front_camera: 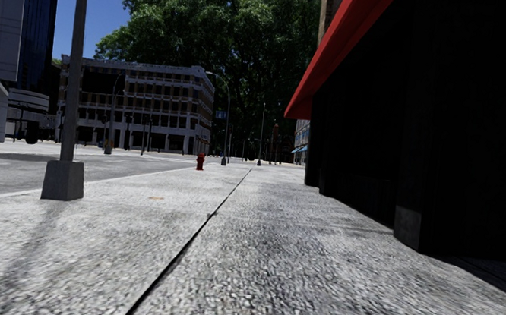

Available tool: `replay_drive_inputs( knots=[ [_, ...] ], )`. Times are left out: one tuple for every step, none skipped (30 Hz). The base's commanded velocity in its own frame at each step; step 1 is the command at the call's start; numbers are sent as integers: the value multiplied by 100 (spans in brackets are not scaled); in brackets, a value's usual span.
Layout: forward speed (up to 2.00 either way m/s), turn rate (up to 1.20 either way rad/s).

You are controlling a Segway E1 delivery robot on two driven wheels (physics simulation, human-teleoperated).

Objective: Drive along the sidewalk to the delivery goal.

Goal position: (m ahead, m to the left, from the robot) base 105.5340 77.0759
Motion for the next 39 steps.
replay_drive_inputs(
  knots=[
    [200,0],
    [200,0],
    [200,0],
    [200,0],
    [200,0],
    [200,0],
    [200,0],
    [200,0],
    [200,0],
    [200,0],
    [200,0],
    [200,0],
    [200,0],
    [200,0],
    [200,0],
    [200,0],
    [200,0],
    [200,0],
    [200,0],
    [200,0],
    [200,0],
    [200,0],
    [200,0],
    [200,0],
    [200,0],
    [200,0],
    [200,0],
    [200,0],
    [200,0],
    [200,0],
    [200,0],
    [200,0],
    [200,0],
    [200,0],
    [200,0],
    [200,0],
    [200,0],
    [200,0],
    [200,0]
  ],
)
